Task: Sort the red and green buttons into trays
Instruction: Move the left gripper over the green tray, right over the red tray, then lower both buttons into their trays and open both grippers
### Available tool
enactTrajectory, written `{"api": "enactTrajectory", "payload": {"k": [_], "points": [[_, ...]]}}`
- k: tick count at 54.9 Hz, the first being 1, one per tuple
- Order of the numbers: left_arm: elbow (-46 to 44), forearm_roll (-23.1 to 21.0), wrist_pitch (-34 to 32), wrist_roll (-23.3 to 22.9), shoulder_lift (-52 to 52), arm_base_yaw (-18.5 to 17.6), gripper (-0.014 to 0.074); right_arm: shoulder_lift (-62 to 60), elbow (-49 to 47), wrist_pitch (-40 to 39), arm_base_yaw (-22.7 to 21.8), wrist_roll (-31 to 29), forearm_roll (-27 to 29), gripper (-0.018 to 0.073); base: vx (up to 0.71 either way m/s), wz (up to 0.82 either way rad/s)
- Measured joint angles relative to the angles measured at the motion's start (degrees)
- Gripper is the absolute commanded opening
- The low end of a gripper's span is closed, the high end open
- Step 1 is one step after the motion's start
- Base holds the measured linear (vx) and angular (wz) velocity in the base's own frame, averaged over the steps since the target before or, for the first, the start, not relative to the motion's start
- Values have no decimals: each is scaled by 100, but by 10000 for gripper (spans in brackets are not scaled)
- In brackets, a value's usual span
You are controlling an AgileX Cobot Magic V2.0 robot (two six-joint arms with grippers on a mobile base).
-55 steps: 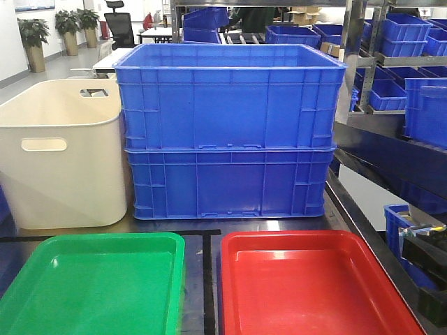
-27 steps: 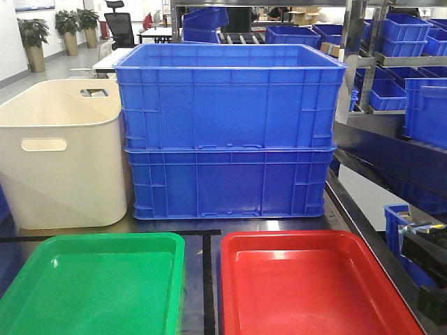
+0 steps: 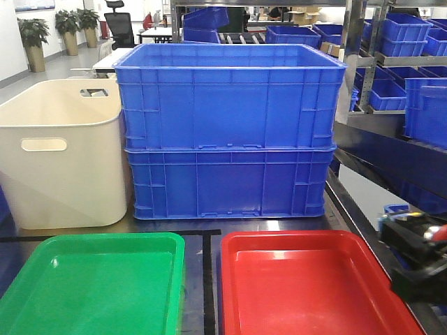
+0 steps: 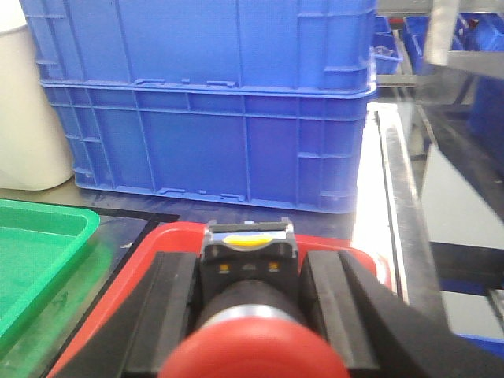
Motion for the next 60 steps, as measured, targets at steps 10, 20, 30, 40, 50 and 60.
{"api": "enactTrajectory", "payload": {"k": [10,20,30,40,50,60], "points": [[0,146,-713,-652,884,-239,4,726,0,-733,248,0,-60,-9,0,0],[0,998,-1047,-830,1805,-722,6,1482,0,-1184,798,0,-821,-7,0,0],[0,1174,-1066,-834,2562,-830,32,2005,0,-1141,798,16,-725,1,0,0],[0,1187,-1066,-834,3070,-830,137,2372,0,-1130,798,16,-657,57,0,0],[0,1187,-1072,-834,3305,-830,358,2577,0,-1053,798,16,-568,244,0,0],[0,1187,-1199,-834,3357,-830,551,2630,0,-875,798,16,-567,497,0,0]]}}
